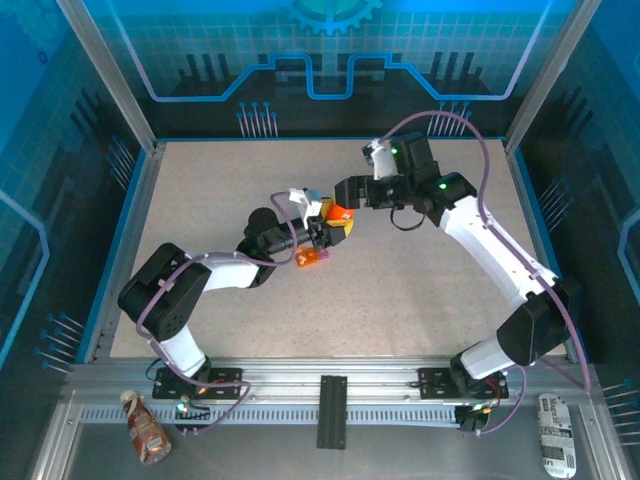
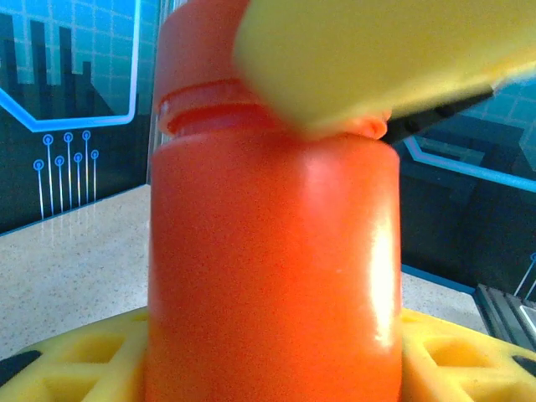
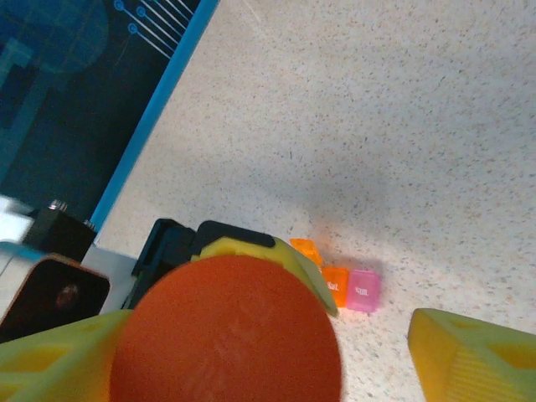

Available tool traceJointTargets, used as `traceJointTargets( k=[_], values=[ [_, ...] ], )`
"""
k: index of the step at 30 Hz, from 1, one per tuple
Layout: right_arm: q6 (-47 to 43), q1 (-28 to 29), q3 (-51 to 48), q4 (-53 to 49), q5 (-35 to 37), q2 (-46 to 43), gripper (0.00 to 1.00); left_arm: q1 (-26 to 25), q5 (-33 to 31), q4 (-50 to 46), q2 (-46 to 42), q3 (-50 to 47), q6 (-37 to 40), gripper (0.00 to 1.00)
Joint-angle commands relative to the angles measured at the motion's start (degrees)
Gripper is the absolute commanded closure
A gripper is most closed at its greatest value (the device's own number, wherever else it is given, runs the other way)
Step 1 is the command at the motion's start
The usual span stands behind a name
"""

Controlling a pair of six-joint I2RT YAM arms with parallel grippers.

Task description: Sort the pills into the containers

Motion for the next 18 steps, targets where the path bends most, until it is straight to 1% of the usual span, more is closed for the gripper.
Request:
traceJointTargets(
  k=[1,4,7,10,13,18],
  values=[
    [-6.9,-2.9,3.7,-4.7,-5.8,-4.5,0.13,0.0,1.5,2.9,-1.7,1.8,1.1,1.00],
    [-11.1,-4.9,4.2,-5.9,-9.8,-5.9,0.12,0.2,4.2,2.5,-1.9,1.9,0.5,1.00],
    [-17.8,-5.3,7.1,-9.3,-12.7,-5.4,0.15,0.5,7.4,2.2,-2.2,1.9,-0.6,1.00],
    [-24.3,-4.5,11.9,-15.7,-12.9,-2.6,0.17,0.7,10.8,1.6,-2.5,2.5,-2.3,1.00],
    [-28.4,-3.4,16.7,-21.7,-11.7,0.9,0.17,0.7,13.5,0.5,-2.5,3.1,-3.3,1.00],
    [-29.8,-2.5,18.6,-24.1,-9.2,3.5,0.17,0.7,15.4,-0.1,-2.5,4.0,-4.6,1.00]
  ],
)
